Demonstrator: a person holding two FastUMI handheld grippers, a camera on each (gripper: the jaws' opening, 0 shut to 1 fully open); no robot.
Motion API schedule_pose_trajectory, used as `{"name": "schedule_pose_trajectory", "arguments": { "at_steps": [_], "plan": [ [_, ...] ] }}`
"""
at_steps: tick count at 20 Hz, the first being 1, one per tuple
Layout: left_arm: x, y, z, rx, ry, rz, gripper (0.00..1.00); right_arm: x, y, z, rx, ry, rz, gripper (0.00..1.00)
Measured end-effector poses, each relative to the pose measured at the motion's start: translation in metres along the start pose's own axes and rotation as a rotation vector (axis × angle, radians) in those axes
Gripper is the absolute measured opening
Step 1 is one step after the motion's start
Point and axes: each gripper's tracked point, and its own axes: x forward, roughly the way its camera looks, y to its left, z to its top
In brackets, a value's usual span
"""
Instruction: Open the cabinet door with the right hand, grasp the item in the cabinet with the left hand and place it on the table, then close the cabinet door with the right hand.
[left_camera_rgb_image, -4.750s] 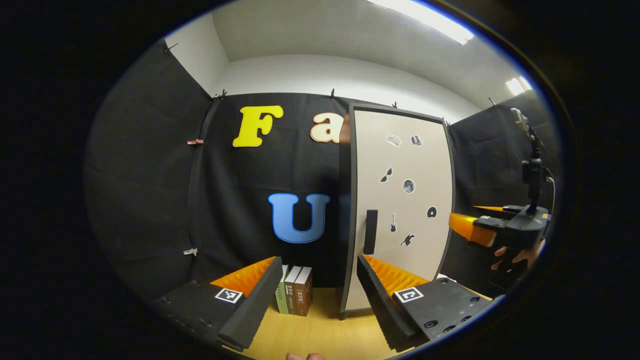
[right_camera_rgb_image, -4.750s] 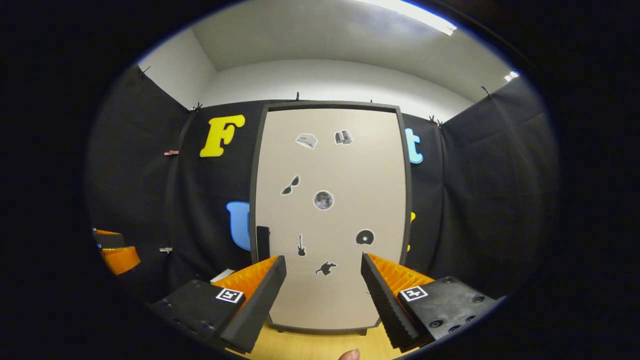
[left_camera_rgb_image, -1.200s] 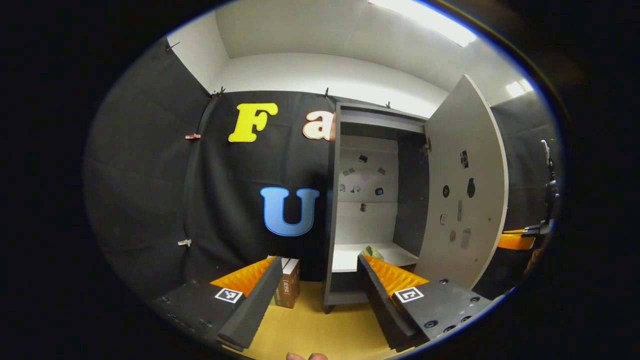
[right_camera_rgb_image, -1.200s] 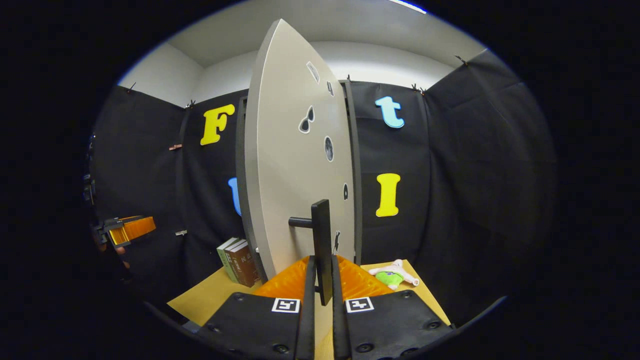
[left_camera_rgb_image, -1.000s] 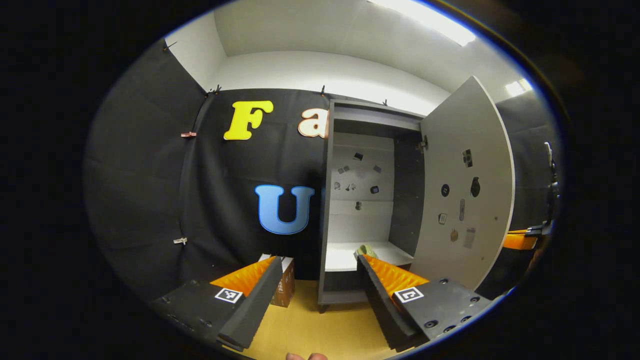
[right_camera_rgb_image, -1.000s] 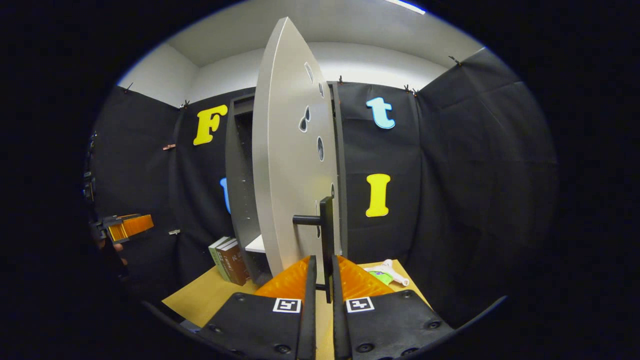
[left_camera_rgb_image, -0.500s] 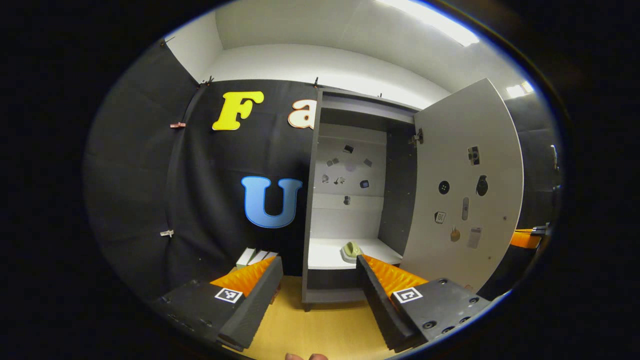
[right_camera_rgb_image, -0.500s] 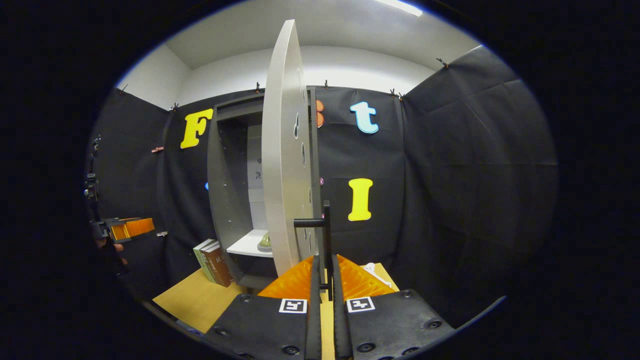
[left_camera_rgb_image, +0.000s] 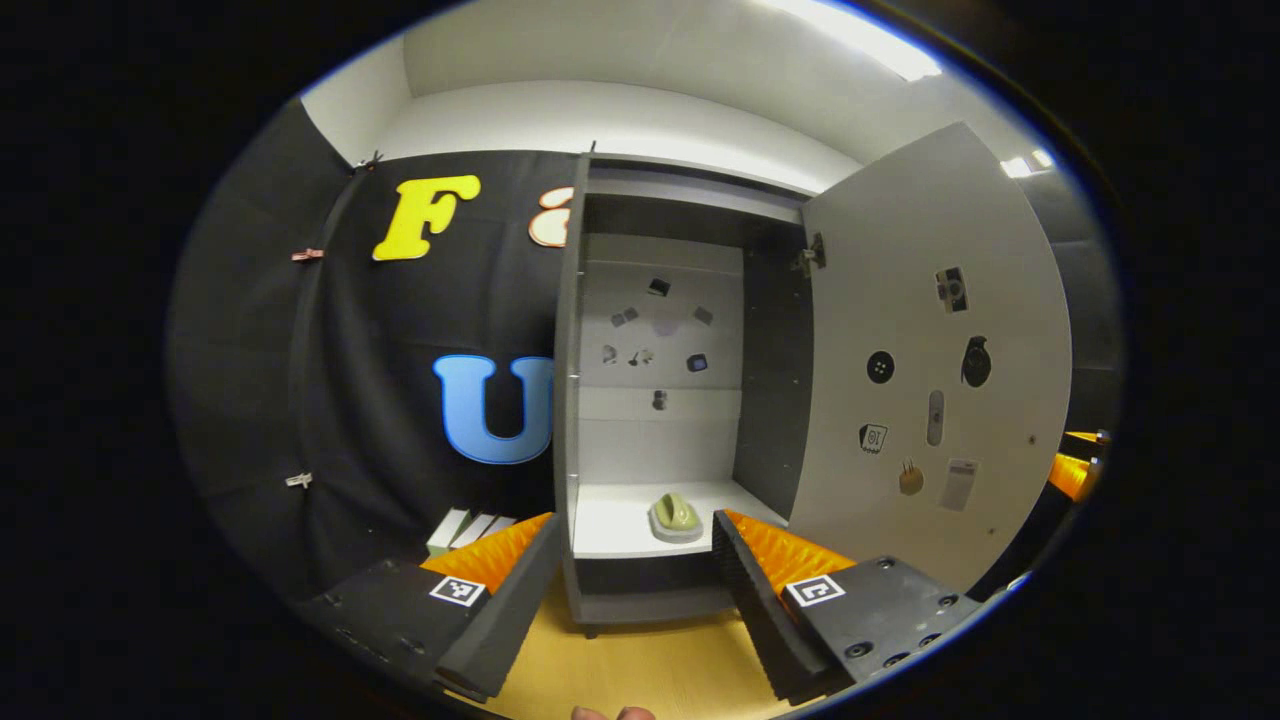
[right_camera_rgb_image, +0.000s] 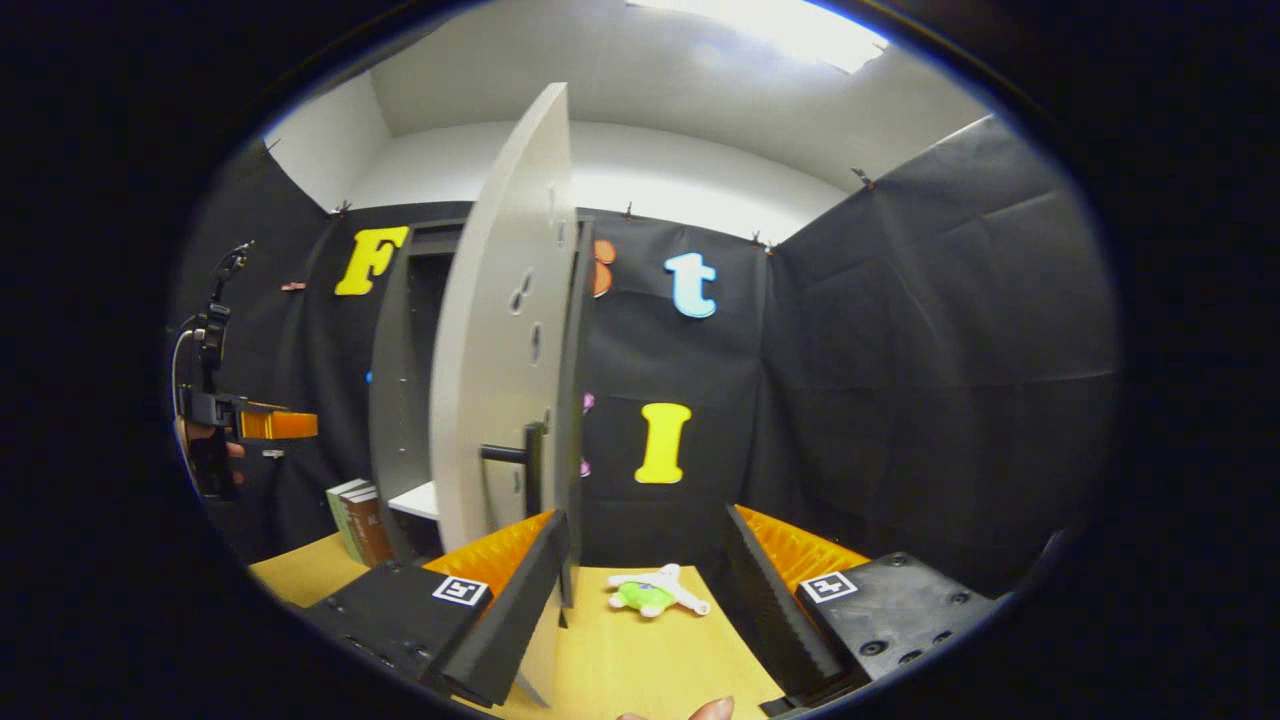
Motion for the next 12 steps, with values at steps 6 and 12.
{"name": "schedule_pose_trajectory", "arguments": {
  "at_steps": [6,12],
  "plan": [
    [0.096,-0.041,-0.026,0.026,0.087,-0.103,0.93,0.003,-0.044,-0.018,0.060,0.028,-0.078,0.99],
    [0.193,-0.056,-0.058,0.020,0.206,-0.103,0.93,0.008,-0.085,-0.039,0.027,0.072,-0.144,0.98]
  ]
}}
